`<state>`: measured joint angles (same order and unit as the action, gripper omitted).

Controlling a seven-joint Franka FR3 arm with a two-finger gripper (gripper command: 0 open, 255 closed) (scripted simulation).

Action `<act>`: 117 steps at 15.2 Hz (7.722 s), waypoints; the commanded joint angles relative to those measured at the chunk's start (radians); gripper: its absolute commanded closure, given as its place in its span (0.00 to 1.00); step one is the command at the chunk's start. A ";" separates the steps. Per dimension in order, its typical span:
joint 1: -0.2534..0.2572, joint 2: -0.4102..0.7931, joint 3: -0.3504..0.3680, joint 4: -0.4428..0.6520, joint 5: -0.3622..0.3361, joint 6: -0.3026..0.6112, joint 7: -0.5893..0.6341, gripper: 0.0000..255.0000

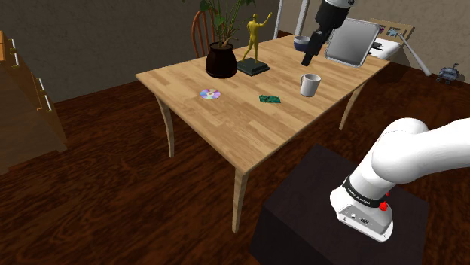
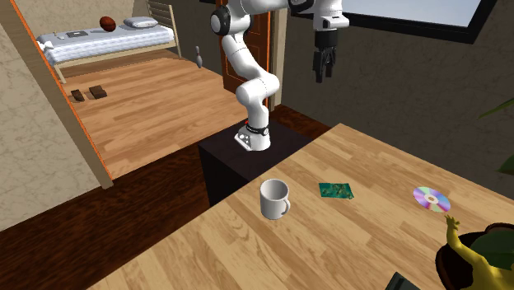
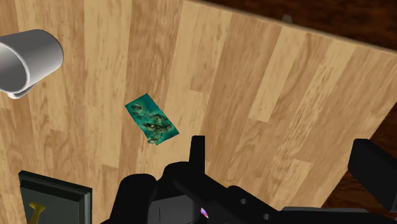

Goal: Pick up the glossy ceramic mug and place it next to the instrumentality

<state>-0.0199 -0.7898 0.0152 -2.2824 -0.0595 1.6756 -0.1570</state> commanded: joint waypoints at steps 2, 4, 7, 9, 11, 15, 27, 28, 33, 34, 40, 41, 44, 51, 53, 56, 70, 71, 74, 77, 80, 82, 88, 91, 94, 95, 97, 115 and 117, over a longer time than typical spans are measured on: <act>-0.005 0.006 -0.020 -0.013 -0.010 0.017 -0.020 0.00; -0.016 0.023 -0.060 -0.035 -0.030 0.052 -0.061 0.00; -0.033 0.057 -0.119 -0.059 -0.058 0.106 -0.122 0.00; -0.044 0.087 -0.159 -0.069 -0.075 0.143 -0.162 0.00; -0.053 0.121 -0.200 -0.074 -0.090 0.180 -0.203 0.00; -0.070 0.204 -0.280 -0.070 -0.113 0.255 -0.285 0.00; -0.080 0.559 -0.522 0.057 -0.061 0.458 -0.570 0.00; -0.081 0.596 -0.540 0.075 -0.044 0.471 -0.599 0.00; -0.089 0.739 -0.594 0.142 0.040 0.522 -0.711 0.00; -0.090 0.747 -0.595 0.136 0.045 0.535 -0.715 0.00; -0.091 0.796 -0.599 0.105 0.080 0.606 -0.740 0.00; -0.091 0.796 -0.599 0.105 0.080 0.606 -0.740 0.00; -0.091 0.796 -0.599 0.105 0.080 0.606 -0.740 0.00; -0.091 0.796 -0.599 0.105 0.080 0.606 -0.740 1.00; -0.091 0.796 -0.599 0.105 0.080 0.606 -0.740 1.00; -0.091 0.796 -0.599 0.105 0.080 0.606 -0.740 1.00; -0.088 0.718 -0.590 0.211 0.027 0.435 -0.701 1.00; -0.087 0.714 -0.589 0.221 0.024 0.422 -0.699 1.00; -0.087 0.702 -0.586 0.251 0.018 0.382 -0.694 1.00; -0.086 0.694 -0.584 0.283 0.013 0.342 -0.690 1.00; -0.085 0.687 -0.582 0.317 0.010 0.302 -0.687 1.00; -0.084 0.684 -0.580 0.341 0.009 0.275 -0.686 1.00; -0.083 0.680 -0.577 0.419 0.008 0.195 -0.685 1.00; -0.072 0.677 -0.562 0.439 0.005 0.172 -0.659 1.00; -0.041 0.672 -0.520 0.431 0.000 0.172 -0.585 1.00; -0.030 0.673 -0.507 0.431 -0.001 0.172 -0.561 1.00; -0.010 0.677 -0.480 0.434 -0.001 0.171 -0.514 1.00; 0.165 0.896 -0.290 0.684 0.045 0.116 -0.157 1.00; 0.182 0.939 -0.274 0.740 0.051 0.100 -0.124 1.00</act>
<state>0.1521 0.1250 -0.2682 -1.5729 -0.0119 1.7835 -0.3011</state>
